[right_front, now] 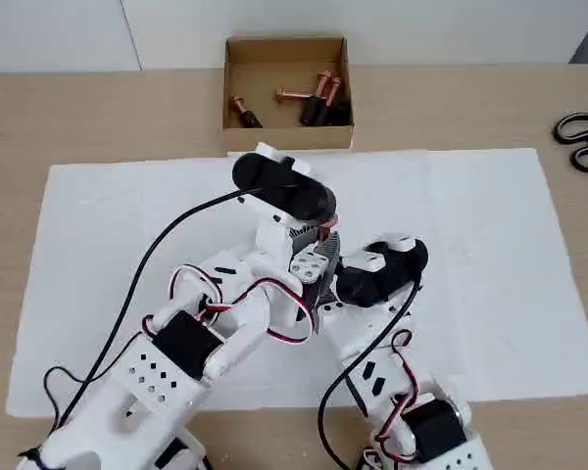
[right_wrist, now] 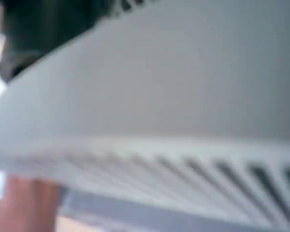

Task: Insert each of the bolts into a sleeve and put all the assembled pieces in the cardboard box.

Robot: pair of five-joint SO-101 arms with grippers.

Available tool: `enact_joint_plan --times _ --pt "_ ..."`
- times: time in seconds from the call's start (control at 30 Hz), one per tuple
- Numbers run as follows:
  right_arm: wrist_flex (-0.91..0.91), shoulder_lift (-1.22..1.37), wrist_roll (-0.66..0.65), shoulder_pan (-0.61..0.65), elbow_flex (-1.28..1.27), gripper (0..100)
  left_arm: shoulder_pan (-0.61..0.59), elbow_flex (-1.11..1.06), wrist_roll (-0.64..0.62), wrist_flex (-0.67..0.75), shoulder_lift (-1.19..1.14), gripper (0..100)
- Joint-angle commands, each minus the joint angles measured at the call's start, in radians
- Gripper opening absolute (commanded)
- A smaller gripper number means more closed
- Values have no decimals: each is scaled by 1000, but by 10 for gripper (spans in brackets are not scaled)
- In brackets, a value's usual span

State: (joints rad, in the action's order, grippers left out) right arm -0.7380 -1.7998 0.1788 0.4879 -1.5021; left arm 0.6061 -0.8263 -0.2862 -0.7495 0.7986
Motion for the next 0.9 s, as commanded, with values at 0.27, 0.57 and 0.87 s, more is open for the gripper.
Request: enact_joint_plan --times 0.27,0.57,0.87 --pt "27 -15 3 -13 18 3 -11 22 11 -74 14 123" --pt "27 -15 3 -13 17 3 -15 58 12 -97 20 126" --pt "27 -15 3 -13 15 3 -107 341 12 -319 20 126"
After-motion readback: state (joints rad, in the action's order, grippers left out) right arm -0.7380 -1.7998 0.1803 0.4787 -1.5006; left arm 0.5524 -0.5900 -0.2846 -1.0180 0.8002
